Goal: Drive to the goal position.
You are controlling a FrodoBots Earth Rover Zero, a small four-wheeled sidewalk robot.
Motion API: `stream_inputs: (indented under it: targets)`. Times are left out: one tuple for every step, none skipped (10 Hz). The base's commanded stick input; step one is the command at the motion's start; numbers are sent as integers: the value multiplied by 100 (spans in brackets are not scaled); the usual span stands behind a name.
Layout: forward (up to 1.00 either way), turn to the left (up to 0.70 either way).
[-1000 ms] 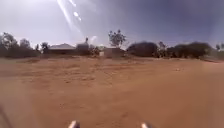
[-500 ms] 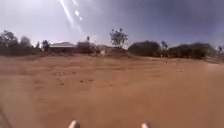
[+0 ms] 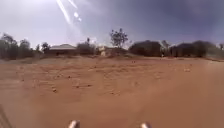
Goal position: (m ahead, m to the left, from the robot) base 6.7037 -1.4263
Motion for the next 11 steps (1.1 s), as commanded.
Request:
stream_inputs:
  targets:
    - [70, -27]
    - [70, -27]
    - [70, -27]
    - [70, -27]
    - [70, 0]
    - [70, 0]
    - [70, 0]
    - [70, 0]
    - [70, 0]
    - [70, 0]
    - [70, 0]
